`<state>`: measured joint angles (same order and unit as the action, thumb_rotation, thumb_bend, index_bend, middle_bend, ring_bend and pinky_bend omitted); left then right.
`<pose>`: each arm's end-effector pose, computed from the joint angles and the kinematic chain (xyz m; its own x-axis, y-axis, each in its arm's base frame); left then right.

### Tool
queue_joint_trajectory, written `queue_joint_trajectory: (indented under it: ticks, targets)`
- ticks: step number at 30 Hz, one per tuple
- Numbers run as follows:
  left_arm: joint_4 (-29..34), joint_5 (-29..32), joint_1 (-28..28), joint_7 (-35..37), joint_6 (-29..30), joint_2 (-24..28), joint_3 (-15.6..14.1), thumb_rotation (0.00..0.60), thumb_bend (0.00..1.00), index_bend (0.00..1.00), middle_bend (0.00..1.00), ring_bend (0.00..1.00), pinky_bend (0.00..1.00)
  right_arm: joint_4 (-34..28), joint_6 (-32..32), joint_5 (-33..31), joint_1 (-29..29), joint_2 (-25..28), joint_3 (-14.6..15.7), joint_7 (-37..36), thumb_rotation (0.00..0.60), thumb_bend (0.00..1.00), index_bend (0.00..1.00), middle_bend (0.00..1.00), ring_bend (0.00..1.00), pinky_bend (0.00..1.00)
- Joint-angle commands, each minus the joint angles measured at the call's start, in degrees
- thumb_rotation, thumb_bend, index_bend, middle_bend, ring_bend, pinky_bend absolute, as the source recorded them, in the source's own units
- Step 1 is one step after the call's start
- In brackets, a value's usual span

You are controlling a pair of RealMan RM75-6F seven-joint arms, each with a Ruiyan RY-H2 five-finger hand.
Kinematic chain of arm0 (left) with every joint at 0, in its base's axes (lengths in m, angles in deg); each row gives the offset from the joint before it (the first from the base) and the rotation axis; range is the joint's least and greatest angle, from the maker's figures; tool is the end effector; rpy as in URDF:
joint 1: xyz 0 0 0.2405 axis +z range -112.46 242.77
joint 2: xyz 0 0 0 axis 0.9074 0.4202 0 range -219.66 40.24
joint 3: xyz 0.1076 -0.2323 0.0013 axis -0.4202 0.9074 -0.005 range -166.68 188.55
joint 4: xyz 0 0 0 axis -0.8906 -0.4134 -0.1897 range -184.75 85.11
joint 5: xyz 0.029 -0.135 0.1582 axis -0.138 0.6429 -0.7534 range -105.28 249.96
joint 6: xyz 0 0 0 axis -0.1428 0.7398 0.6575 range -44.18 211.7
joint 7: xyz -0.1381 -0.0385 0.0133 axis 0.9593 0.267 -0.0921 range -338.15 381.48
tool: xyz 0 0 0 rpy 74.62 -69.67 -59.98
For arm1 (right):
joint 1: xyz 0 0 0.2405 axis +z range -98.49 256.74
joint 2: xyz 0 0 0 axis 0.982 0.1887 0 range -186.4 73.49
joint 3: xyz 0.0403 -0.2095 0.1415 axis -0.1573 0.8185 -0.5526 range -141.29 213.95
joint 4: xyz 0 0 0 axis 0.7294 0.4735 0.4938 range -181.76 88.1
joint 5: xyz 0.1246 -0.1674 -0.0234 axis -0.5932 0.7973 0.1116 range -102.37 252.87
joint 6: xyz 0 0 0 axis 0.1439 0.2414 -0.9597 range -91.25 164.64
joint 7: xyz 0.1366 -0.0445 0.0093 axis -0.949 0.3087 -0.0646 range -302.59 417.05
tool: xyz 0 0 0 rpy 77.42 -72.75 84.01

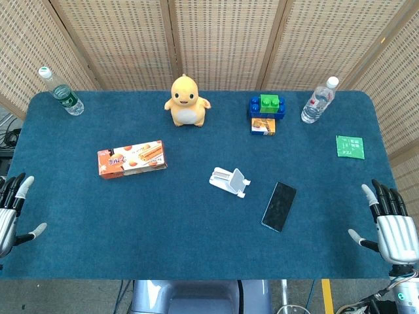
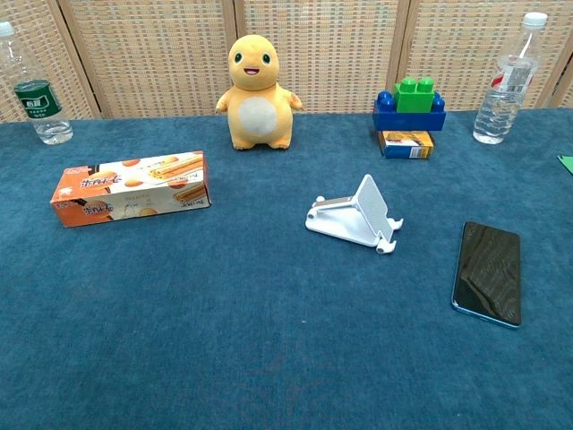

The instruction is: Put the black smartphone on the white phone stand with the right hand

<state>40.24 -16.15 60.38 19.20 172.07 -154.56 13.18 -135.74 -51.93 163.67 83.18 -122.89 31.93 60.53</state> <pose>-0.3098 0.1786 0.1622 0.4596 -0.0470 0.8869 0.8859 -0.0471 -0.4616 -0.3106 -0.1821 0.1611 0.4628 0.0839 0.8825 -0.8840 -0.0308 0.4665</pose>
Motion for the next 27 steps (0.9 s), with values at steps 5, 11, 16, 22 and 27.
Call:
queue_joint_trajectory:
  ticks: [5, 11, 16, 22, 27]
  targets:
    - [0.7, 0.3, -0.1, -0.6, -0.1, -0.1, 0.2, 0.600, 0.00, 0.00, 0.00, 0.00, 0.00, 0.7, 0.5, 1.7, 0.5, 0.1, 0.8, -0.9, 0.600, 0.01, 0.00, 0.00, 0.00, 0.06]
    - [0.3, 0.7, -0.3, -0.3, -0.6, -0.1, 0.4, 0.600, 0.00, 0.00, 0.00, 0.00, 0.00, 3.1, 2.0, 7.6, 3.2, -0.4, 2.4, -4.9, 0.600, 0.55, 0.09, 0.03, 0.00, 0.06]
    - [0.2, 1.5, -0.9, -0.4, -1.8, -0.3, 0.8, 0.600, 0.00, 0.00, 0.00, 0.00, 0.00, 7.2, 6.1, 15.9, 9.7, -1.3, 3.8, -10.7, 0.600, 0.93, 0.16, 0.09, 0.00, 0.08]
    - [0.6, 3.0, -1.1, -1.4, -2.2, -0.6, 1.4, 0.600, 0.00, 0.00, 0.00, 0.00, 0.00, 10.8, 11.7, 23.5, 17.6, -3.6, 5.6, -14.1, 0.600, 1.00, 0.22, 0.14, 0.04, 0.14]
    - [0.4, 3.5, -0.9, -1.2, -2.1, -0.6, 1.5, 0.600, 0.00, 0.00, 0.00, 0.00, 0.00, 11.6, 17.4, 23.1, 22.0, -6.5, 5.7, -14.9, 0.600, 1.00, 0.24, 0.16, 0.06, 0.14]
